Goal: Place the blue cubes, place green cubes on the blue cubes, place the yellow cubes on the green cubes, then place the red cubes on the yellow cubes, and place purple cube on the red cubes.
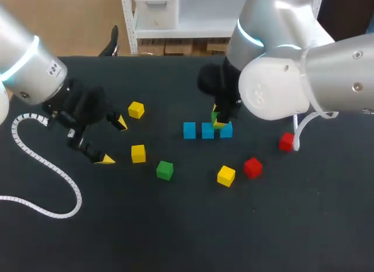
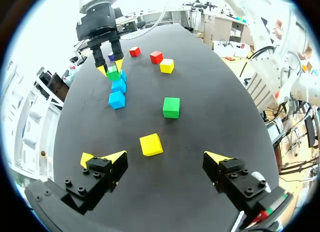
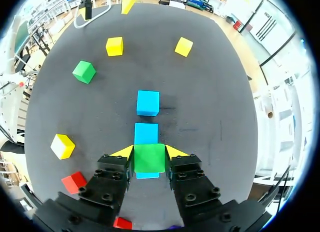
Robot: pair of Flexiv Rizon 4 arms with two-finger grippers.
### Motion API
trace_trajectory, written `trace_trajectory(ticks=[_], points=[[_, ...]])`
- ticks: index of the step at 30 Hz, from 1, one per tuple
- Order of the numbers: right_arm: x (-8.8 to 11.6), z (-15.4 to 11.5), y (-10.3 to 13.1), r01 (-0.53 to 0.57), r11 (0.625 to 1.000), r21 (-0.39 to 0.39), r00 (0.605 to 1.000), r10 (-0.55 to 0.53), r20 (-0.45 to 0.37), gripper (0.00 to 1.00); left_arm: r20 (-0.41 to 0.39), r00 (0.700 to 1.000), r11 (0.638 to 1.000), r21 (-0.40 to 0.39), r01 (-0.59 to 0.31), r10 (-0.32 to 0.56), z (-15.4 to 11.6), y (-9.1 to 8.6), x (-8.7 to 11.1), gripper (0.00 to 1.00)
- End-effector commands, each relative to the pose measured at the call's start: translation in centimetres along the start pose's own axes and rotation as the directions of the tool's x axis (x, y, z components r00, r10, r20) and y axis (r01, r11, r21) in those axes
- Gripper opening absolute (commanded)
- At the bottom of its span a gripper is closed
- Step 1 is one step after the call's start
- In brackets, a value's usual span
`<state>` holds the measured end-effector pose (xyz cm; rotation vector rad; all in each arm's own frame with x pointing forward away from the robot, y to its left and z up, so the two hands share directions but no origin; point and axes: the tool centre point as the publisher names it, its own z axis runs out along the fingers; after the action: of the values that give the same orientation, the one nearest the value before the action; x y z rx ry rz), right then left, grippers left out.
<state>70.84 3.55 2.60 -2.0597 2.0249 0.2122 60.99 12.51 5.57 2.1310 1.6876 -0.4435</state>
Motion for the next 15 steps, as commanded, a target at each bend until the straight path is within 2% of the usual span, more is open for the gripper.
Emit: trace_trajectory(ticks=[1, 15], points=[[0.04, 0.06, -0.14, -0.002, 1.000, -0.003, 1.000, 0.002, 0.002, 0.00, 0.005, 1.000, 1.000, 0.001, -0.004, 0.004, 0.02, 0.07, 0.18, 1.00], [-0.20, 0.11, -0.20, 0.001, 1.000, -0.006, 1.000, -0.001, 0.005, 0.00, 0.005, 1.000, 1.000, 0.001, -0.004, 0.004, 0.02, 0.07, 0.18, 1.00]])
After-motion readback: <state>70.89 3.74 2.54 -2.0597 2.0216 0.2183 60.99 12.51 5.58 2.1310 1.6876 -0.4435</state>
